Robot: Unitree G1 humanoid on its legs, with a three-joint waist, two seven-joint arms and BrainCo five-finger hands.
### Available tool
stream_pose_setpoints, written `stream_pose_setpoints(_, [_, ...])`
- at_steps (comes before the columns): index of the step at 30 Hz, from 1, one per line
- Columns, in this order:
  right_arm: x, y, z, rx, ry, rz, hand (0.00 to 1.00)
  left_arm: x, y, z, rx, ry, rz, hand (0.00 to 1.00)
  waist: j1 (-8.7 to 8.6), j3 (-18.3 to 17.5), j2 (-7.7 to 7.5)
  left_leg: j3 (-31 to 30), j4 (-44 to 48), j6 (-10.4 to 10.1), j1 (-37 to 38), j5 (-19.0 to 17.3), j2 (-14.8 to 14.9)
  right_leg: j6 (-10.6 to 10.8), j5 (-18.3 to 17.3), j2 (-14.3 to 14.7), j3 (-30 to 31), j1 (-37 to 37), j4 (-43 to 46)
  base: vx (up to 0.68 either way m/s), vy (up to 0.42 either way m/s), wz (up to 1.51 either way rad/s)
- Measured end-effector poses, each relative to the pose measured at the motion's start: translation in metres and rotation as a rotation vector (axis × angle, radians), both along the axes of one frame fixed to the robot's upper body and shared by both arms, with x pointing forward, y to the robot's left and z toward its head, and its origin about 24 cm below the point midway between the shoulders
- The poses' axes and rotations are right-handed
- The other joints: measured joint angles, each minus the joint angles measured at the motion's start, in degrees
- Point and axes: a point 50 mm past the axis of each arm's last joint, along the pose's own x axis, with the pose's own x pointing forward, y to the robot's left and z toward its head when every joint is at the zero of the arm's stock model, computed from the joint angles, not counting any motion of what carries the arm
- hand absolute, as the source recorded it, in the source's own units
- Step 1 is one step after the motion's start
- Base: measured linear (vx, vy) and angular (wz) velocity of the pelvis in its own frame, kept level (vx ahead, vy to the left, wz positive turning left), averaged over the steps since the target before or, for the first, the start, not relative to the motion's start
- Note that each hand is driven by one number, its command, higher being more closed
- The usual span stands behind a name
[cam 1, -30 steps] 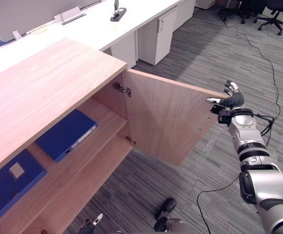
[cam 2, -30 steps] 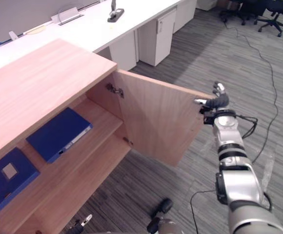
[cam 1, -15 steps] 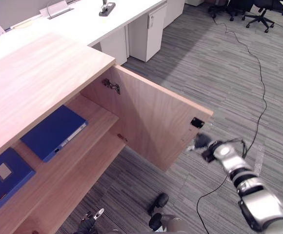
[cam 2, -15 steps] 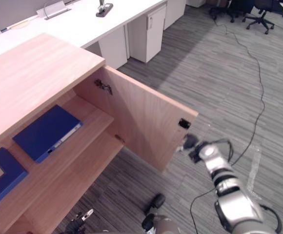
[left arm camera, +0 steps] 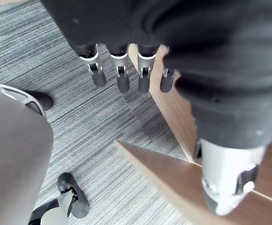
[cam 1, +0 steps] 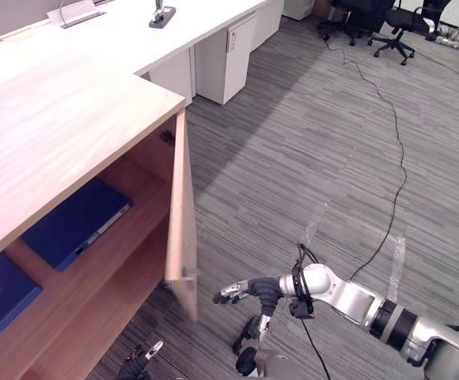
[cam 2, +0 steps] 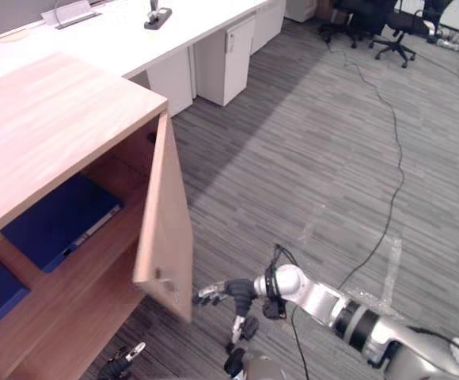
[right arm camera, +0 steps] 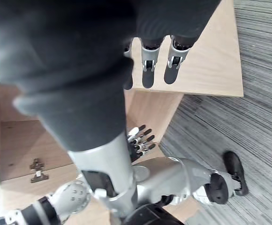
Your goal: Walk over to the cabinet, pick up the folder, carry it to the office cabinet, place the folder inside the office cabinet, then close the office cabinet door
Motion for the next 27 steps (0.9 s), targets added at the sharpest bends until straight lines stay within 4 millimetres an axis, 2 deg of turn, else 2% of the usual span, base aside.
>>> stream_pose_setpoints(4, [0.003,0.015,0.011,0.086,-0.058,-0.019,0.00,-0.001,0.002,0.000,0.011,0.004,0.014,0.00,0.96,-0.09,-0.93,0.10,-0.03,0.01,0.00,-0.02,-0.05,0.55,0.44,-0.41,0.24,-0.01,0.03,-0.10,0.000,0.00])
stream_pose_setpoints(8, [0.005,0.060,0.019,0.245,-0.063,-0.027,0.00,-0.001,0.002,0.000,0.018,0.005,0.041,0.00,2.90,0.09,-1.23,0.25,0.15,0.02,-0.23,-0.06,-0.01,2.04,1.80,-0.42,1.82,-0.21,-0.04,-0.11,0.005,-0.01])
stream_pose_setpoints(9, [0.008,0.078,0.015,0.278,-0.052,-0.046,0.00,0.001,0.002,0.000,0.022,0.002,0.047,0.00,3.55,0.10,-1.31,-0.12,0.72,0.15,-0.96,-0.18,0.09,2.88,2.45,-0.64,2.16,-0.24,-0.24,-0.14,0.011,0.17])
stream_pose_setpoints(10, [0.009,0.085,0.012,0.282,-0.045,-0.056,0.00,0.002,0.002,0.000,0.025,0.002,0.050,0.00,3.82,0.17,-1.43,-0.41,1.09,0.22,-1.39,-0.24,0.14,3.41,2.86,-0.66,2.30,-0.24,-0.47,-0.18,0.010,0.31])
stream_pose_setpoints(11, [0.011,0.096,0.005,0.277,-0.028,-0.080,0.00,0.004,0.002,0.001,0.029,-0.004,0.061,0.00,4.60,0.23,-1.53,-1.27,1.48,0.28,-2.29,-0.28,0.19,4.64,3.83,-0.73,2.41,-0.13,-1.31,-0.16,0.011,0.45])
stream_pose_setpoints(12, [0.012,0.103,-0.005,0.262,0.002,-0.115,0.00,0.004,0.002,0.001,0.027,-0.007,0.080,0.00,5.04,0.28,-1.72,-2.51,1.97,0.29,-3.22,-0.29,0.20,4.96,4.08,-1.20,2.39,0.21,-1.84,-0.16,0.017,0.51])
stream_pose_setpoints(14, [0.014,0.107,-0.023,0.202,0.019,-0.172,0.00,0.005,0.001,0.001,0.026,-0.013,0.112,0.00,6.24,0.32,-1.75,-4.67,2.84,0.31,-4.35,-0.28,0.17,4.98,4.00,-2.32,1.25,0.58,-1.78,-0.14,0.057,0.55])
stream_pose_setpoints(15, [0.015,0.107,-0.029,0.182,0.025,-0.193,0.00,0.005,0.001,0.001,0.026,-0.015,0.121,0.00,6.25,0.34,-1.72,-5.62,3.19,0.33,-4.91,-0.26,0.19,5.05,3.80,-2.73,0.75,0.73,-1.62,-0.12,0.073,0.87])
stream_pose_setpoints(17, [0.016,0.093,-0.054,0.112,0.065,-0.313,0.00,0.006,0.000,0.001,0.029,-0.019,0.128,0.00,5.96,0.73,-1.27,-11.65,4.33,0.68,-7.23,0.24,0.19,4.64,3.03,-4.61,-0.54,1.91,0.15,-0.08,0.122,1.29])
stream_pose_setpoints(18, [0.016,0.083,-0.065,0.093,0.089,-0.388,0.00,0.006,-0.002,0.001,0.028,-0.019,0.128,0.00,6.00,1.00,-0.74,-14.12,4.05,0.74,-7.56,0.72,0.47,4.64,2.98,-4.99,2.62,2.48,1.19,-0.02,0.170,1.32])
stream_pose_setpoints(19, [0.014,0.072,-0.075,0.077,0.118,-0.465,0.00,0.005,-0.002,0.001,0.031,-0.014,0.128,0.00,6.06,1.12,-0.52,-16.22,3.82,0.70,-8.07,1.38,0.56,5.53,2.27,-5.49,7.71,2.48,2.48,0.06,0.212,1.31])
stream_pose_setpoints(20, [0.011,0.059,-0.089,0.055,0.157,-0.566,0.00,0.003,0.000,0.001,0.041,-0.007,0.118,0.00,6.04,1.18,-0.50,-19.57,3.85,0.58,-9.16,1.85,0.39,8.21,-0.38,-5.79,15.30,2.54,4.41,0.10,0.223,1.36])
stream_pose_setpoints(21, [0.008,0.047,-0.099,0.032,0.180,-0.640,0.00,0.003,0.001,0.001,0.047,-0.006,0.108,0.00,6.00,1.11,-0.61,-22.52,3.81,0.33,-10.17,2.40,-0.06,8.47,-2.97,-5.81,20.73,2.72,5.46,0.13,0.183,1.85])
stream_pose_setpoints(22, [0.003,0.017,-0.119,-0.015,0.256,-0.824,0.00,0.006,-0.002,0.002,0.057,-0.010,0.072,0.00,5.78,1.50,-0.22,-28.05,3.78,0.04,-11.35,3.53,-0.64,8.60,-6.03,-6.15,27.84,2.83,8.56,0.11,0.069,1.70])
stream_pose_setpoints(24, [-0.006,-0.014,-0.136,-0.073,0.306,-0.985,0.00,0.008,-0.008,0.000,0.053,-0.008,0.049,0.00,5.20,2.84,1.82,-33.25,3.94,0.22,-11.39,4.41,-0.55,7.68,-9.31,-6.36,32.68,1.43,15.88,0.02,-0.009,1.56])
stream_pose_setpoints(25, [-0.022,-0.034,-0.150,-0.102,0.373,-1.120,0.00,0.006,-0.010,-0.001,0.056,0.006,0.029,0.00,3.90,3.15,3.20,-37.64,3.70,-0.34,-11.49,4.89,-0.15,11.54,-16.17,-5.38,38.14,1.37,18.34,-0.01,-0.224,2.68])
stream_pose_setpoints(26, [-0.058,-0.058,-0.171,-0.156,0.498,-1.320,0.00,0.005,-0.003,0.000,0.078,0.015,0.023,0.00,2.05,2.46,1.22,-45.11,2.71,-1.96,-12.85,5.85,-2.73,14.69,-19.55,-5.52,41.83,4.52,17.25,0.00,-0.284,3.02])
stream_pose_setpoints(27, [-0.083,-0.071,-0.183,-0.205,0.583,-1.430,0.00,0.008,-0.001,0.001,0.089,0.013,0.017,0.00,1.97,2.50,0.87,-48.71,1.68,-2.85,-13.14,6.51,-3.95,17.81,-21.70,-6.88,39.45,5.74,17.39,-0.01,-0.314,2.62])
